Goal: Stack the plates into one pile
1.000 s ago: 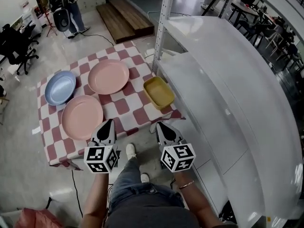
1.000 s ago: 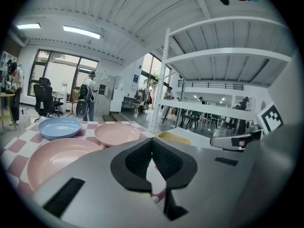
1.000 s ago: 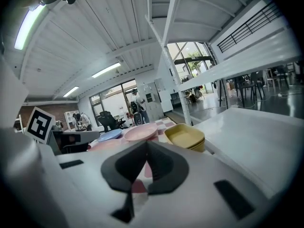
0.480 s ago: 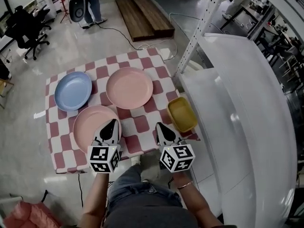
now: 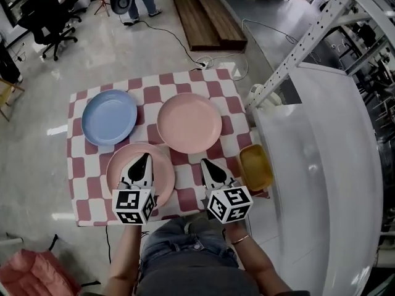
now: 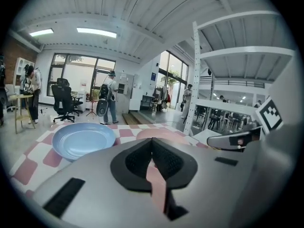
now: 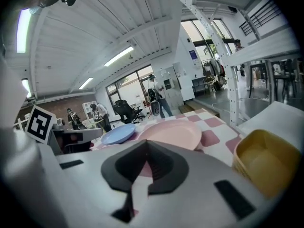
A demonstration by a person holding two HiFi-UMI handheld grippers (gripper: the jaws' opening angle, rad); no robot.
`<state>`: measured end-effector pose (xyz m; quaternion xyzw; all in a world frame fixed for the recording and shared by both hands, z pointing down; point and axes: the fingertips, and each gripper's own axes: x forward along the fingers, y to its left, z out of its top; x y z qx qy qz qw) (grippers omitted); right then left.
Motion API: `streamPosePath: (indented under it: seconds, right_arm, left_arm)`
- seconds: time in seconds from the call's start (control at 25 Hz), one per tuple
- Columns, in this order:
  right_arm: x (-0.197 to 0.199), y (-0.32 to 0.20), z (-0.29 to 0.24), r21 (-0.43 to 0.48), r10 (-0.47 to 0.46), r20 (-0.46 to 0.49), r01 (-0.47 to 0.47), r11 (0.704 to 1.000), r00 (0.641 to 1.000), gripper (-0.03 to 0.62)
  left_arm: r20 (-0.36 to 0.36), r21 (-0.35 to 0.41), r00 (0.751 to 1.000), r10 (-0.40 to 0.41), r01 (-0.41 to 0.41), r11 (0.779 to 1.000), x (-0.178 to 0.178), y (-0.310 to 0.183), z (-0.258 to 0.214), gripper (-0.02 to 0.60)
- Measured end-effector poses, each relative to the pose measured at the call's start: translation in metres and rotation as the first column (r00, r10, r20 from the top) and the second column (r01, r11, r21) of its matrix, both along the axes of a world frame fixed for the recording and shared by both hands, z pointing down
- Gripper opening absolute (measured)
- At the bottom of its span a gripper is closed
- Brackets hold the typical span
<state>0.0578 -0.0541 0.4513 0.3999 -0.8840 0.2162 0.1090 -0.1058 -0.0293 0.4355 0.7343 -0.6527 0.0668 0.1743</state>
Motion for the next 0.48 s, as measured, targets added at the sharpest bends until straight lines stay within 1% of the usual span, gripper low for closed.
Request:
streamPosePath:
  seconds: [0.16, 0.28, 0.4, 0.48]
  right_arm:
    - [-0.037, 0.004, 0.011, -0.022, -0.107, -0.013, 0.107, 0.994, 0.994, 0.011]
    - [-0.063, 0.008, 0.016, -0.029, -0.183, -0.023, 0.183, 0.983, 0.983, 0.011]
    - [-0.084, 0.011, 0.016, -0.025, -0.247, -0.039, 0.247, 0.969, 0.968, 0.011]
    - [-0.094, 0.013, 0.017, -0.02, -0.271, -0.054, 0.27, 0.963, 0.961, 0.009]
  left_arm:
    - [-0.002, -0.021, 0.996, -0.084, 0.084, 0.996, -0.031, 0.013, 0.01, 0.017]
    - [-0.003, -0.031, 0.987, -0.162, 0.162, 0.986, -0.056, 0.027, 0.014, 0.015]
    - [-0.015, -0.044, 0.969, -0.246, 0.245, 0.968, -0.079, 0.047, 0.018, 0.017]
    - [-0.052, -0.06, 0.949, -0.31, 0.307, 0.95, -0.095, 0.061, 0.022, 0.017]
